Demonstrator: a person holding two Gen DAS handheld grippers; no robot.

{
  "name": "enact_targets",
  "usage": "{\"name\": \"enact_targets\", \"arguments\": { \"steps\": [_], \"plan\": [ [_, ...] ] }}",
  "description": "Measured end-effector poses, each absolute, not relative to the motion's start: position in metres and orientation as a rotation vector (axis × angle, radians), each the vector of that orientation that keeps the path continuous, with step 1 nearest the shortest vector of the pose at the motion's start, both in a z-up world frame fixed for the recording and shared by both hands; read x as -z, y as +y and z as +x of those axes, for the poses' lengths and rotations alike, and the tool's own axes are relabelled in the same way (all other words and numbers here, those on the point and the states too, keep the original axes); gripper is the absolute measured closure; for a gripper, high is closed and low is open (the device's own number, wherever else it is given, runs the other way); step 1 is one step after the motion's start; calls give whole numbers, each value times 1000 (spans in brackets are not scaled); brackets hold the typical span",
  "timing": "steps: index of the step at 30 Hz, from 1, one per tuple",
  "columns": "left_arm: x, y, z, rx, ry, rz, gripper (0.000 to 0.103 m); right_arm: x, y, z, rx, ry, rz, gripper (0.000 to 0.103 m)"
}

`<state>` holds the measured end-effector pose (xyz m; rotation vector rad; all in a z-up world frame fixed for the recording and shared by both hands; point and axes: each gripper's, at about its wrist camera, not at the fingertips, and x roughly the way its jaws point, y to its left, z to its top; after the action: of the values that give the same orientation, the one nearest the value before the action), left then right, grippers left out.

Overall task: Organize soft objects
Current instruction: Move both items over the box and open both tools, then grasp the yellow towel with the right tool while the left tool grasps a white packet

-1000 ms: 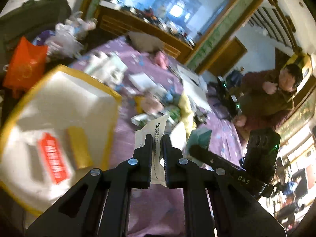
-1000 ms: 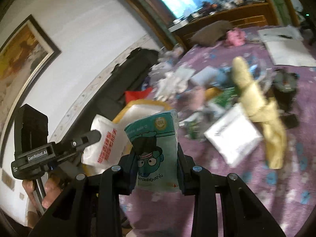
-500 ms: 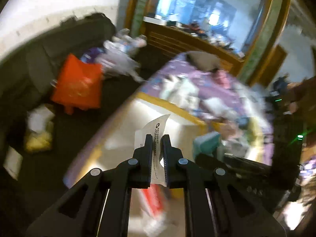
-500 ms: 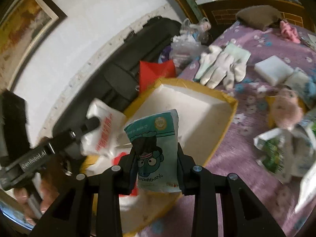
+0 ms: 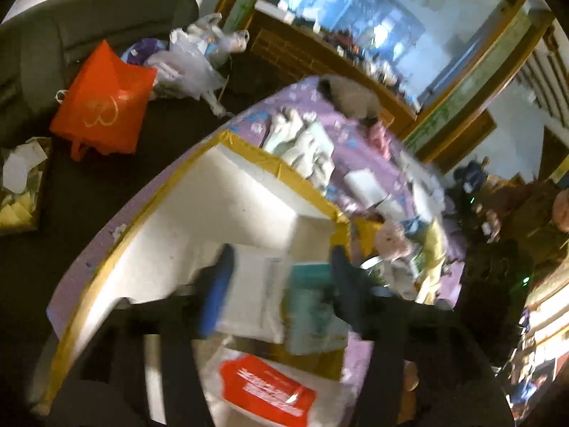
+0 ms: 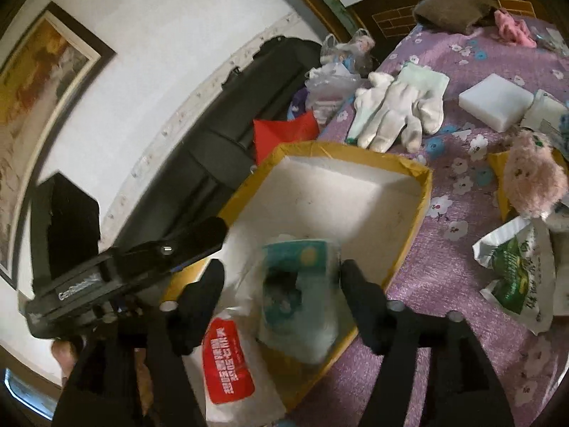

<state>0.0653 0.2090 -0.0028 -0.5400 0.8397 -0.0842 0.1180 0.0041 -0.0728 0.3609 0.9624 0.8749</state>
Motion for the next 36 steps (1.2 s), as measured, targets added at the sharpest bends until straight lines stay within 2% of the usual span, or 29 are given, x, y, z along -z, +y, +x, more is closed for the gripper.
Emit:
{"name": "enact_targets", "arguments": {
  "steps": [6, 11, 16, 20, 25, 26, 28, 29, 32, 34, 36],
  "plan": [
    [-28, 182, 38, 81, 746, -524, 36, 44, -45, 93, -905, 891, 390, 33],
    [-41, 108, 40, 231, 771, -424, 36, 24, -126, 82, -830, 820, 353, 26],
    [-27, 18, 71, 396, 880, -289, 36, 30, -200, 111, -587, 849, 306, 25],
    [2, -30, 105, 417, 958, -212, 36, 55, -216, 147, -494, 907, 315, 26],
    [28, -66, 129, 437, 980, -137, 36, 74, -219, 163, -481, 893, 337, 26],
    [35, -72, 132, 418, 996, -110, 39, 74, -218, 162, -489, 878, 330, 26],
    [41, -80, 126, 426, 1000, -59, 55, 72, -222, 159, -475, 858, 297, 26],
    [41, -82, 123, 427, 999, -38, 59, 71, -223, 156, -468, 849, 286, 26],
    [42, -84, 110, 440, 980, -32, 62, 61, -218, 160, -472, 843, 239, 26],
    [43, -82, 110, 429, 976, -60, 68, 58, -207, 164, -494, 845, 180, 30],
    [47, -80, 115, 415, 988, -94, 77, 65, -203, 169, -471, 855, 157, 43]
  ]
}}
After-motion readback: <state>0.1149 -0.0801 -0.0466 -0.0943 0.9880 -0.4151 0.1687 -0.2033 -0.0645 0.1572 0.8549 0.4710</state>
